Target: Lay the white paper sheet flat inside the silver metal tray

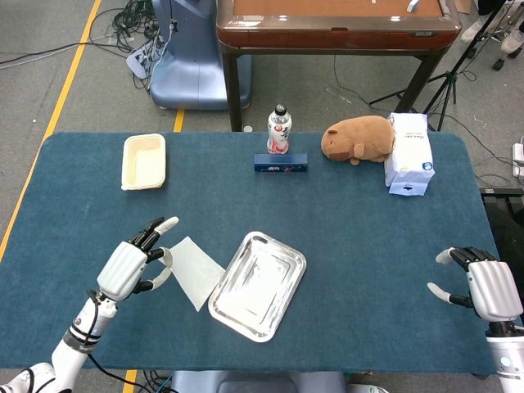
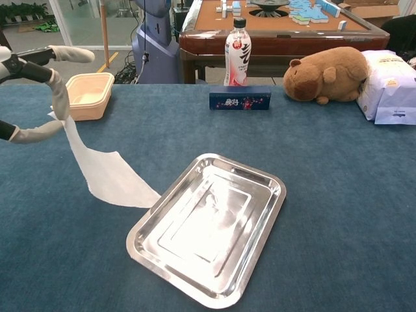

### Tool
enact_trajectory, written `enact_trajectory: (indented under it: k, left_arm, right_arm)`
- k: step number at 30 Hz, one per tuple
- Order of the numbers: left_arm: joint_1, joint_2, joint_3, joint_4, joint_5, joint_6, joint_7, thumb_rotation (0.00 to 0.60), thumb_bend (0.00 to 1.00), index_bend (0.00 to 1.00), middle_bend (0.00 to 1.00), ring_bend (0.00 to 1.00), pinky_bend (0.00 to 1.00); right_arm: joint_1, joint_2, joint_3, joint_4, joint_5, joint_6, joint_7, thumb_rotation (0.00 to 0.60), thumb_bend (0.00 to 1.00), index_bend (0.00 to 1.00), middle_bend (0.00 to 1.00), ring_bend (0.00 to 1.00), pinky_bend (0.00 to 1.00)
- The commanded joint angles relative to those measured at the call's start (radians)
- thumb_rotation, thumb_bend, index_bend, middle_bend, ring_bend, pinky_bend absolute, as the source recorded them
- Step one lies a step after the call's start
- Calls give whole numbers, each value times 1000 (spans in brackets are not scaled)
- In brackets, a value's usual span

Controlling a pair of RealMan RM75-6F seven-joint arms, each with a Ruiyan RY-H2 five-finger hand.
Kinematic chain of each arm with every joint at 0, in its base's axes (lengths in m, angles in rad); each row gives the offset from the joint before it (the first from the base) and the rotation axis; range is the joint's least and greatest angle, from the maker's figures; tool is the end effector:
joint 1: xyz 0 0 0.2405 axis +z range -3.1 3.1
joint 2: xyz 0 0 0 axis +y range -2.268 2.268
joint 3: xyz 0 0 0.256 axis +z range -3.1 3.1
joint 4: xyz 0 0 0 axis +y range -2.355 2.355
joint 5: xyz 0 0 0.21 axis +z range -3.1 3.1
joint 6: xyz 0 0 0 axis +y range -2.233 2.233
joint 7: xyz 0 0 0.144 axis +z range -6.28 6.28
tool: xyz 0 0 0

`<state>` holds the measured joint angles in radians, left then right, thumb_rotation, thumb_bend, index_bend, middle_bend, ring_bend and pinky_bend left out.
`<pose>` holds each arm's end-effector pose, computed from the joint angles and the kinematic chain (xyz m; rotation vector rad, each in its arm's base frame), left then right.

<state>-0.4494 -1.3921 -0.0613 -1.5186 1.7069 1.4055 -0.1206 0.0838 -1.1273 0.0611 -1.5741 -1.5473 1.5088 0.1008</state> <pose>-0.1895 0.2633 0.0630 -1.7514 -0.8443 -1.4361 -0.3094 -0.1833 0.1620 1.3792 -0.9141 1.0074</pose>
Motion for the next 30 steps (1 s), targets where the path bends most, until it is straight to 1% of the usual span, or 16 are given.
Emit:
enact_trajectory:
  k: [1, 20, 30]
  left_arm:
    - [-14, 4, -8, -24, 2, -13, 22, 600, 437, 686, 94, 0, 230]
    - [-76, 41, -81, -140, -49, -59, 93, 600, 438, 687, 95, 0, 230]
    - [-113, 24, -109, -187, -77, -91, 142, 600, 438, 688, 97, 0, 230]
  right_arm:
    - [-1, 1, 1, 0, 1, 1, 3, 600, 56, 476, 493, 395, 421]
    - [0, 4, 0, 0, 2, -3, 9, 600, 56, 476, 493, 395, 421]
    - [-1, 6, 1, 1, 2, -1, 14, 600, 56, 476, 493, 395, 421]
